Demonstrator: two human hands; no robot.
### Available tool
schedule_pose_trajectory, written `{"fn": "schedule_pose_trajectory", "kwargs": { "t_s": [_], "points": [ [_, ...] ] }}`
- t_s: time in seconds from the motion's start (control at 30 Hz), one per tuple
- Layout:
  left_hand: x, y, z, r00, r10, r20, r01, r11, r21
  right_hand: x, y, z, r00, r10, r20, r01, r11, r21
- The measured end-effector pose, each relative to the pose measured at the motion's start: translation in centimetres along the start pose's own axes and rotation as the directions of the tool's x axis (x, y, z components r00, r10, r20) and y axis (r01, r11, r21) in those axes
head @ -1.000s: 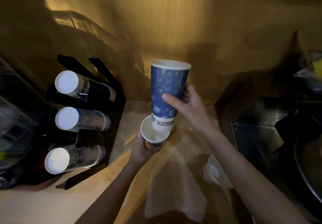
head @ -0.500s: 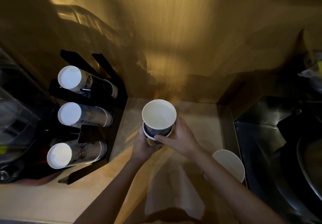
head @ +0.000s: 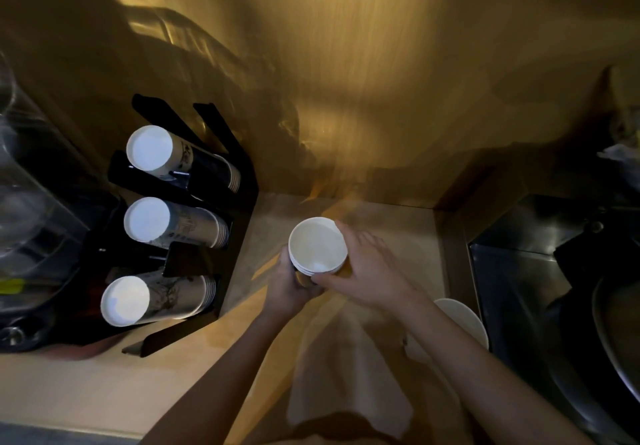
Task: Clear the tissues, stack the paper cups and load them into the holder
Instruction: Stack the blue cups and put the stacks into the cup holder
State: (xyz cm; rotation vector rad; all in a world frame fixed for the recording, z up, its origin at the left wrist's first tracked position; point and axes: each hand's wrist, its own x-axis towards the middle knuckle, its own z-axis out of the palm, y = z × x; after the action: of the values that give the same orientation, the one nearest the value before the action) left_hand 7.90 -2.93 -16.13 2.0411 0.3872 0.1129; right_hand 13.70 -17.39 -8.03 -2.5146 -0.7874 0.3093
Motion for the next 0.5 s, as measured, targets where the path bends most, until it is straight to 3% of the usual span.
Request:
{"fn": "schedule_pose_trajectory", "kwargs": {
  "t_s": [0.1,0.2,0.27,0.33,0.4,0.5],
  "points": [
    [0.0,0.9,-0.6,0.998,-0.062,0.027,0.061,0.998,0.033,0.5,0.2,-1.1,0.994,0.078,0.082,-0.095,0.967,0.235],
    [-0.3,2.2,-1.9,0.991,-0.062,0.118,0.048,0.992,0.113,1.2,0.5,-2.6,0.957,0.244,0.153,-0.288,0.818,0.498],
    [-0.5,3.3,-3.3,0.986,-0.004,0.168,-0.020,0.990,0.140,1.2,0.3,-3.7,0.880,0.350,0.321,-0.474,0.695,0.541],
    [-0.7,4.5,-5.1,0.969,0.118,0.219,-0.161,0.968,0.191,0.8,-0.4,-4.4,0.746,0.371,0.552,-0.656,0.547,0.519],
    [-0.8,5.8,-7.1,0.902,0.315,0.294,-0.398,0.872,0.286,0.6,-1.4,-5.0,0.665,0.297,0.685,-0.731,0.449,0.514],
    [-1.5,8.7,-10.5,0.803,0.505,0.318,-0.595,0.634,0.494,0.5,-3.1,-5.7,0.695,0.121,0.708,-0.676,0.443,0.589]
  ]
}}
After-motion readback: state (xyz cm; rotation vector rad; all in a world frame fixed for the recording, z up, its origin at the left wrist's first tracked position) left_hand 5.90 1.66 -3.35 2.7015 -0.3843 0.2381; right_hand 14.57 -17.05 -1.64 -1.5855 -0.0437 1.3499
